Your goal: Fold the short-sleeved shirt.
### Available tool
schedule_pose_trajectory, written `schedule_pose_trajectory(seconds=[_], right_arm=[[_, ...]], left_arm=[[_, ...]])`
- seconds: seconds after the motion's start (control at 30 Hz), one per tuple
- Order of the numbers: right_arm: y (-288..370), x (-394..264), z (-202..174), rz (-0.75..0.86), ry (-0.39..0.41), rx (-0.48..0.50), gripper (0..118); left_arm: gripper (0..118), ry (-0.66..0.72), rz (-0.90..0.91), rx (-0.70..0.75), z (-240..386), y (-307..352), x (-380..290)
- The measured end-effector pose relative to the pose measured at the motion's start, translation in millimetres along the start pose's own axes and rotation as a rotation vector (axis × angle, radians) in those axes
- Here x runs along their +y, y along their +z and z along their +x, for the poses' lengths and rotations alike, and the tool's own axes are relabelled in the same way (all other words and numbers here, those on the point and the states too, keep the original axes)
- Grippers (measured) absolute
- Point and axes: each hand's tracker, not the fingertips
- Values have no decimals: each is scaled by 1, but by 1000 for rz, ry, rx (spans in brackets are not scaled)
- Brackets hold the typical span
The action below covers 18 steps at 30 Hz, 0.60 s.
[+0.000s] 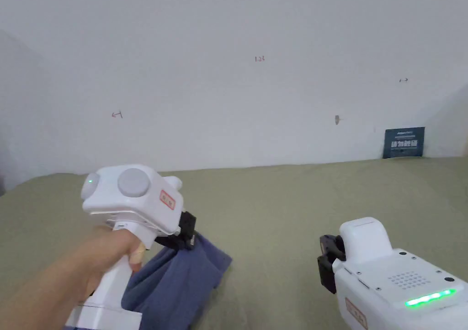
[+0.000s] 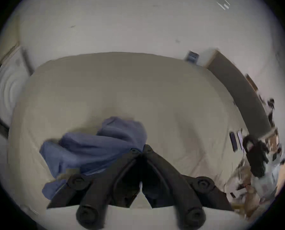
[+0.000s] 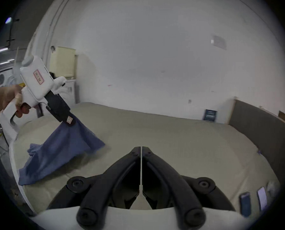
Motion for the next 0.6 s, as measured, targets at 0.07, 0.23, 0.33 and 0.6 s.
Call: schedule_pose_trajectory(seconds=[0.07, 0.23, 0.33, 0.6], right_arm=[[14, -3, 29, -11, -12, -49, 2], [46, -13, 92, -37, -9, -177, 2], [62, -23, 122, -56, -11, -255, 2], [77, -40, 158, -92, -78, -320, 2]], left_arm=[[0, -68, -3, -65, 51, -13, 5], [0, -170, -58, -276, 161, -47, 5], [0, -243, -104, -339, 210, -71, -11], [1, -219, -238, -408, 244, -142, -63]])
